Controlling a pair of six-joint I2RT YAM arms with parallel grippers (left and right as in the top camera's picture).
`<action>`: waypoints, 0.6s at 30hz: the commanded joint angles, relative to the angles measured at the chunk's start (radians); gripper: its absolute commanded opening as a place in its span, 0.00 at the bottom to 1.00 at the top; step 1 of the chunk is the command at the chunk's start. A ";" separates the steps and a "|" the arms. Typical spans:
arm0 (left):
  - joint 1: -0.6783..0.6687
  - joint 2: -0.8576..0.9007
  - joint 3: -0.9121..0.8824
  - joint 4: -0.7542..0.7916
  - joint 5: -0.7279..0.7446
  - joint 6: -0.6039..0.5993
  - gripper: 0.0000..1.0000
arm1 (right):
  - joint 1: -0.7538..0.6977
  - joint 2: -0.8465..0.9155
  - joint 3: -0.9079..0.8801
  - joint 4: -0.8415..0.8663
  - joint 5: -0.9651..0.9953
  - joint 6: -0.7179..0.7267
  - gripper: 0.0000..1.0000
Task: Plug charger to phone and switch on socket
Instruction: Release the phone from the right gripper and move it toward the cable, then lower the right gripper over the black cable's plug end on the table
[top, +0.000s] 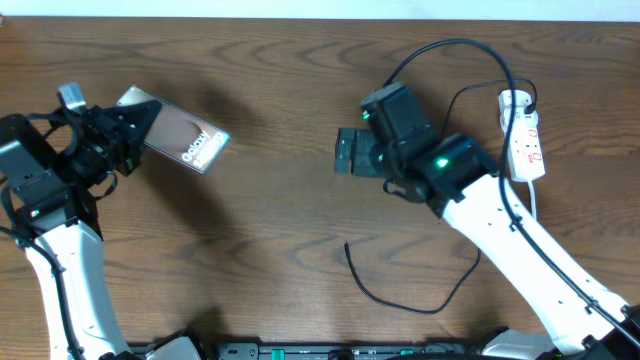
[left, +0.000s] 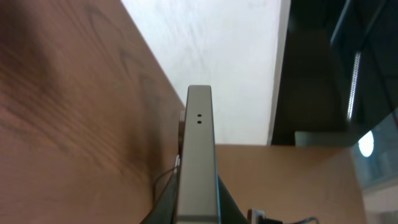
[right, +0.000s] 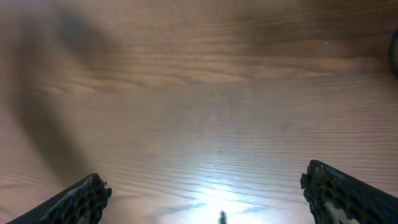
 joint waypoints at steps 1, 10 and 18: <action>-0.043 -0.003 0.006 -0.035 0.036 0.123 0.07 | 0.055 0.044 -0.072 0.001 0.053 -0.062 0.99; -0.119 -0.003 0.006 -0.052 0.024 0.178 0.07 | 0.156 0.121 -0.243 0.013 0.017 0.059 0.86; -0.119 -0.003 0.006 -0.052 0.024 0.179 0.07 | 0.229 0.140 -0.343 0.011 -0.038 0.194 0.80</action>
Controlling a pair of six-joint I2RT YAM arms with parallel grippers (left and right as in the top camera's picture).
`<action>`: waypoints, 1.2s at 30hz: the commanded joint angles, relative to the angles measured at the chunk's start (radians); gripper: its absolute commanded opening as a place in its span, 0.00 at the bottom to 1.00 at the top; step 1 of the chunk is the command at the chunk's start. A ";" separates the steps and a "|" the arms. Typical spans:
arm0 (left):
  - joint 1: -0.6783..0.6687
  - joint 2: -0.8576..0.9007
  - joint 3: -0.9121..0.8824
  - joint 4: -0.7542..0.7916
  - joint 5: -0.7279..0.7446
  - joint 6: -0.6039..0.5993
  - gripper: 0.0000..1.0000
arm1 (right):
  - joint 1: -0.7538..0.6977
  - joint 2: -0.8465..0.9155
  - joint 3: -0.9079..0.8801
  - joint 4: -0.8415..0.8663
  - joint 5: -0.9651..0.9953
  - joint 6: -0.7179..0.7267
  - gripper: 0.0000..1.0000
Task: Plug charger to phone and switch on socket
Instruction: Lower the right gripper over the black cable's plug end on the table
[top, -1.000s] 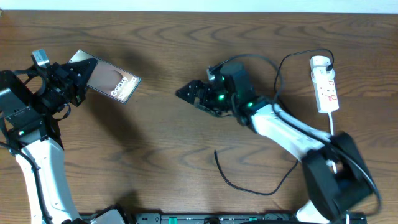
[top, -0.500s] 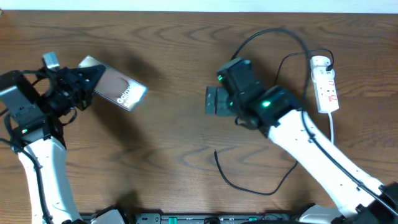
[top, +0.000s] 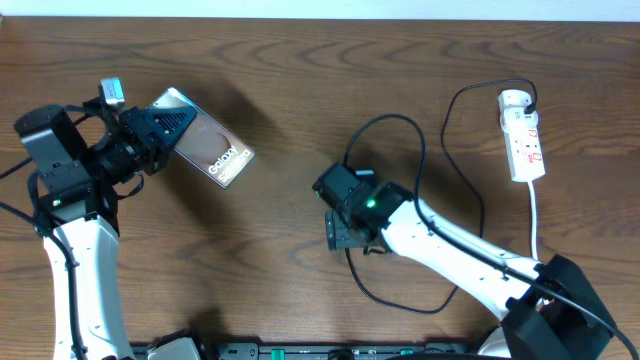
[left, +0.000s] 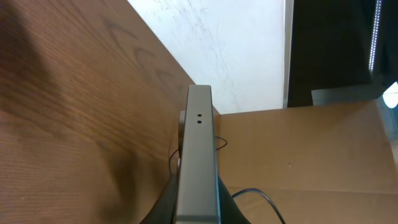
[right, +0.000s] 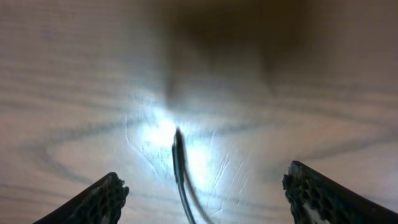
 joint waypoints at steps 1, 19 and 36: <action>-0.002 -0.004 0.006 0.004 0.025 0.014 0.07 | 0.038 0.008 -0.044 0.002 -0.016 0.105 0.79; -0.002 -0.004 0.006 0.005 0.013 0.032 0.07 | 0.064 0.042 -0.132 0.119 -0.125 0.108 0.42; -0.002 -0.004 0.006 0.005 0.006 0.032 0.07 | -0.052 0.158 -0.124 0.101 -0.279 -0.011 0.42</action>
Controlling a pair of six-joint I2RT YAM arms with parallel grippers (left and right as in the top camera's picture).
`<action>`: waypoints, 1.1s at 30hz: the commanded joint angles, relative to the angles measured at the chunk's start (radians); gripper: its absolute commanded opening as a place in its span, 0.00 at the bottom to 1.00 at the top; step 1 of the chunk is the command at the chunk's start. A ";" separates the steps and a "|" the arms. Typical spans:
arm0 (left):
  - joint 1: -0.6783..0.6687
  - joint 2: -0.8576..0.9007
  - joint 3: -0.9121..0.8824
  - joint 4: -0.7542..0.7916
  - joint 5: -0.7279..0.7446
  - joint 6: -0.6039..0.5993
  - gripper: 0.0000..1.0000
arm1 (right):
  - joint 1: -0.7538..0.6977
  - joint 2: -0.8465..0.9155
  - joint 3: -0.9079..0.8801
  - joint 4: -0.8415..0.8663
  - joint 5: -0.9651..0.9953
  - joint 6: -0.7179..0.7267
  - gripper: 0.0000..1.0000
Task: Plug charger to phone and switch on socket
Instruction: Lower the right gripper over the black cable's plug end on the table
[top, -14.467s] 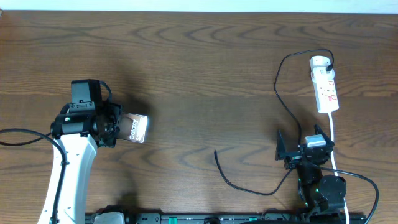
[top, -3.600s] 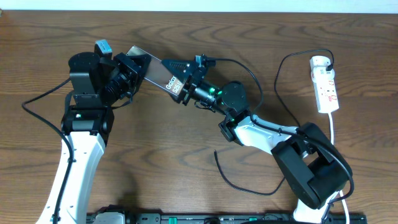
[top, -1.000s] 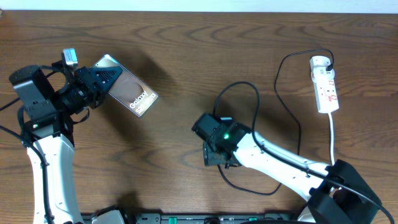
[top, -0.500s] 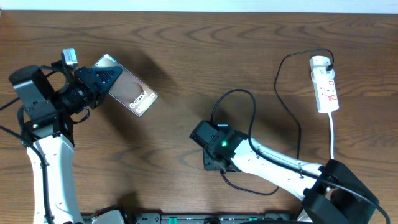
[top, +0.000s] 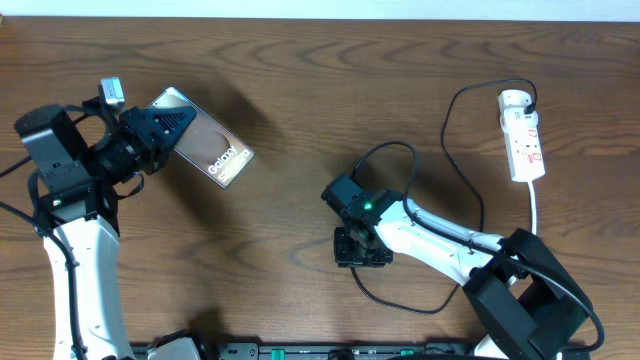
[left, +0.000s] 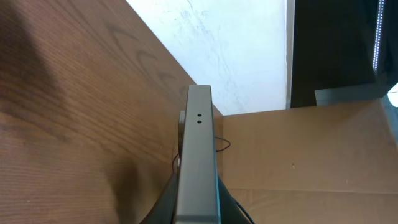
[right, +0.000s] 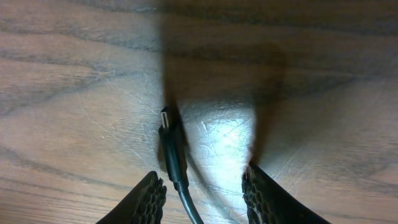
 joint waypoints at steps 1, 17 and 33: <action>-0.002 -0.004 0.006 0.005 0.017 0.017 0.07 | 0.001 0.043 -0.017 -0.003 -0.008 -0.039 0.42; -0.002 -0.004 0.006 0.005 0.017 0.017 0.07 | 0.001 0.043 0.024 -0.056 0.046 -0.099 0.41; -0.002 -0.004 0.006 0.004 0.010 0.017 0.07 | 0.032 0.044 0.074 -0.053 0.085 -0.116 0.44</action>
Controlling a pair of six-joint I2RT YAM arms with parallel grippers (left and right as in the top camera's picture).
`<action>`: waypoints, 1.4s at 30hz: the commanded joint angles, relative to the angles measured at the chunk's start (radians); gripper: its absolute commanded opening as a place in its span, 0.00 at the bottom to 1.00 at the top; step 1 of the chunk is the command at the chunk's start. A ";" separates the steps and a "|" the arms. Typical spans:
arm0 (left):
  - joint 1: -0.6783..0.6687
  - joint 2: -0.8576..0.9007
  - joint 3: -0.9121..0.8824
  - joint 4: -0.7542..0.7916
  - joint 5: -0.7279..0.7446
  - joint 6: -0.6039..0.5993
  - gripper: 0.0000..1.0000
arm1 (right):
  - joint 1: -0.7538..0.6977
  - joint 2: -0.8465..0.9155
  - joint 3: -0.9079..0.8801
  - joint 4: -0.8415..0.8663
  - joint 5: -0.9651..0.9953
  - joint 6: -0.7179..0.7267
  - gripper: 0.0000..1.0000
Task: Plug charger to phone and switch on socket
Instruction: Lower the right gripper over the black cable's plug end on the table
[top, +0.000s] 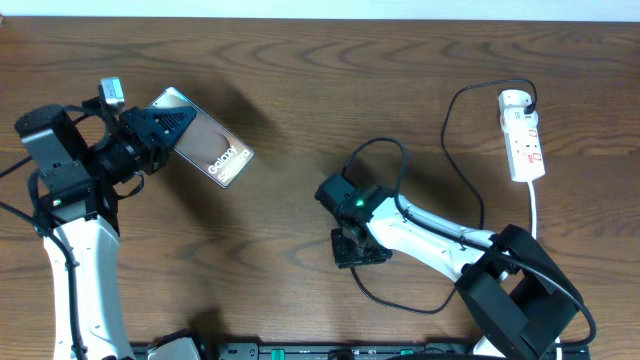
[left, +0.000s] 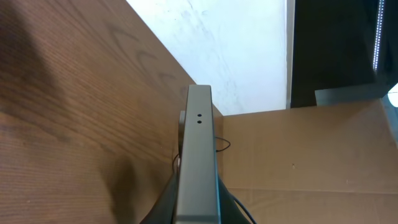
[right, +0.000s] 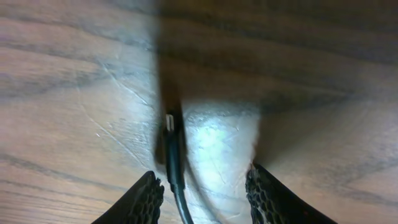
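Note:
My left gripper (top: 150, 130) is shut on a phone (top: 205, 150), held tilted above the table at the left; in the left wrist view the phone's bottom edge (left: 198, 149) with its port faces away from the camera. The black charger cable (top: 440, 290) runs from the white socket strip (top: 522, 135) to its free plug (right: 170, 134), which lies on the wood. My right gripper (right: 200, 193) is open low over the table, fingers (right: 140, 199) on either side of the plug, which sits nearer the left one.
The wooden table (top: 300, 80) carries the cable's loops near the centre and right. A cardboard surface (left: 298, 162) and a white wall show beyond the phone in the left wrist view.
The right gripper has shifted slightly, so the plug tip now lies a bit lower and closer between its fingers. The left arm and phone have not moved.
At first the right gripper was high near the table's centre and the left held the phone at the far left. Then the phone sat a little further right and the right gripper was over the cable's free end. After that it stayed low, straddling the plug.

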 joint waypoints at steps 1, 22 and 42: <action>-0.002 -0.004 0.006 0.004 0.010 0.017 0.07 | 0.015 0.012 0.019 0.012 0.037 -0.016 0.44; -0.002 -0.004 0.006 0.004 0.010 0.017 0.07 | 0.028 0.021 0.019 0.018 0.085 -0.015 0.26; -0.002 -0.004 0.006 0.004 0.011 0.017 0.07 | 0.034 0.021 0.019 0.034 0.134 0.028 0.19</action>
